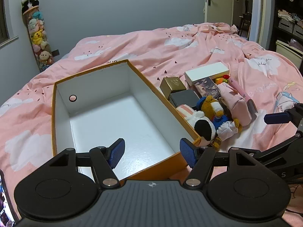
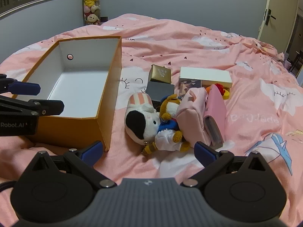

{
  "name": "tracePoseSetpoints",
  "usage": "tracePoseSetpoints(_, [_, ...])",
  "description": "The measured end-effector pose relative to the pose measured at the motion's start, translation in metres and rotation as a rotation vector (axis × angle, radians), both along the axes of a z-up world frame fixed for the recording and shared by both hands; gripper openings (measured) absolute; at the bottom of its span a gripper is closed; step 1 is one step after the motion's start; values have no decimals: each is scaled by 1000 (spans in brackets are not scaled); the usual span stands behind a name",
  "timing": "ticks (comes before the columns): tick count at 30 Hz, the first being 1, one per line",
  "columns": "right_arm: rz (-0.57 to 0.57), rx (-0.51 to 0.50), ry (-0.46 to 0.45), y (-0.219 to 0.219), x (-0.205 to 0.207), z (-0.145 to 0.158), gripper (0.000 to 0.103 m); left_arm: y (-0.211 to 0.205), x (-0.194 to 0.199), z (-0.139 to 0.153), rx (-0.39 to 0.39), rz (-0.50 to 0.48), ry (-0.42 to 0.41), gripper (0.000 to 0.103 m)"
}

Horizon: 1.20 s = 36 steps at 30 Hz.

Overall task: Organize objects
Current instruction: 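Move both tools toward the pile of items beside the open box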

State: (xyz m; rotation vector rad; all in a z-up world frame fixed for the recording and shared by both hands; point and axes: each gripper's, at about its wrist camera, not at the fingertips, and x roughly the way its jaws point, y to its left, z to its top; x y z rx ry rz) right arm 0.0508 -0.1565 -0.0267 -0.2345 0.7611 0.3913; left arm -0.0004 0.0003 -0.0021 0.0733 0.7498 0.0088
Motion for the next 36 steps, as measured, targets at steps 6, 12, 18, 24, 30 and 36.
tracePoseSetpoints(6, [-7, -7, 10, 0, 1, -2, 102, 1, 0, -2, 6, 17, 6, 78])
tracePoseSetpoints(12, [-13, -9, 25, -1, 2, -5, 102, 0, 0, -2, 12, 15, 10, 78])
tracePoseSetpoints(18, [-19, -8, 33, -2, 2, -6, 102, -2, 1, -3, 20, 9, 17, 78])
tracePoseSetpoints(24, [-24, -11, 39, -2, 2, -7, 102, -4, 1, -3, 24, 10, 21, 78])
tracePoseSetpoints(30, [-29, -14, 48, -4, 3, -8, 102, -5, 2, -3, 34, 5, 26, 78])
tracePoseSetpoints(36, [-31, -12, 52, -5, 3, -9, 102, -7, 2, -4, 44, -2, 35, 78])
